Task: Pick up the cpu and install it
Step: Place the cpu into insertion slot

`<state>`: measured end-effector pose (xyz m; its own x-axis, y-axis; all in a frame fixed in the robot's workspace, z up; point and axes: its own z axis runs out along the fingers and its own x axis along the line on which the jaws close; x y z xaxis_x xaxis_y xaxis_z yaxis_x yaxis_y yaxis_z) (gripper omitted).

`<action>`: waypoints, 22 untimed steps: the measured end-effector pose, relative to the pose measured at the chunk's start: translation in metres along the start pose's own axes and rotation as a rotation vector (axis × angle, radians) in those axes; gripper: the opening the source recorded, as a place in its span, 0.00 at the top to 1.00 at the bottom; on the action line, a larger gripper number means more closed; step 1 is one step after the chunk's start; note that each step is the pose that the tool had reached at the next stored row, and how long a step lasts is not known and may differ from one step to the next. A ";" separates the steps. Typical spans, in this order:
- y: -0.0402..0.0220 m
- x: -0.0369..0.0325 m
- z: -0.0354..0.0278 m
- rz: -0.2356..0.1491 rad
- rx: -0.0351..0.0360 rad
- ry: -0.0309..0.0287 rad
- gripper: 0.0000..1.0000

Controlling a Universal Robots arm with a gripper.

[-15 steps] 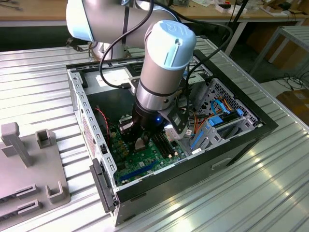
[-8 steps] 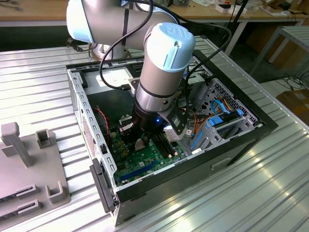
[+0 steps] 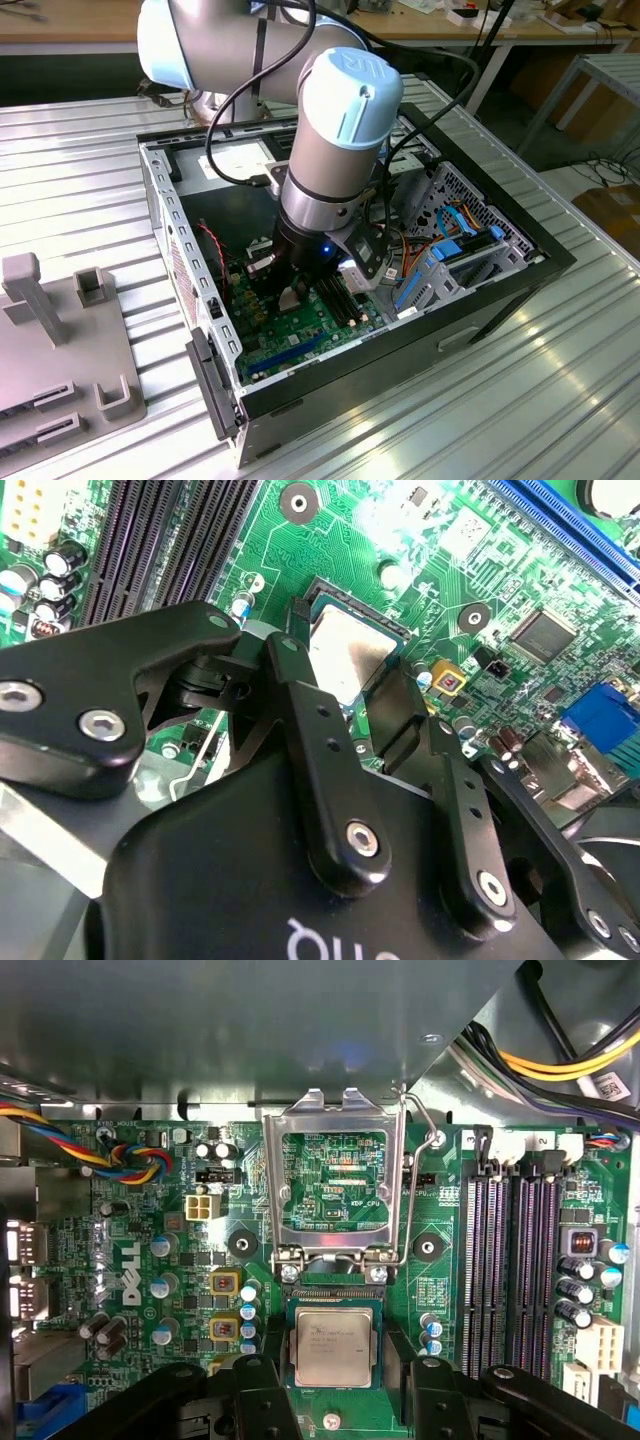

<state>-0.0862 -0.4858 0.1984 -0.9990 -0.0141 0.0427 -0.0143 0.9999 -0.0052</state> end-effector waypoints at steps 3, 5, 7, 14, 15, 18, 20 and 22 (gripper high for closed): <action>0.0001 0.0000 0.0002 0.000 -0.0002 -0.0001 0.53; 0.0001 0.0000 0.0003 0.000 -0.0001 0.0000 0.53; 0.0001 -0.0001 0.0003 0.000 -0.0002 -0.0001 0.53; 0.0000 -0.0032 0.0006 0.000 -0.0001 -0.0003 0.45; 0.0000 -0.0033 0.0006 0.000 -0.0001 -0.0001 0.45; 0.0000 -0.0033 0.0006 0.000 -0.0002 -0.0001 0.45; 0.0001 -0.0033 0.0007 0.000 -0.0006 -0.0004 0.45; 0.0000 -0.0027 0.0007 0.000 -0.0004 -0.0048 0.45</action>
<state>-0.0835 -0.4858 0.1976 -0.9992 -0.0142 0.0380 -0.0144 0.9999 -0.0048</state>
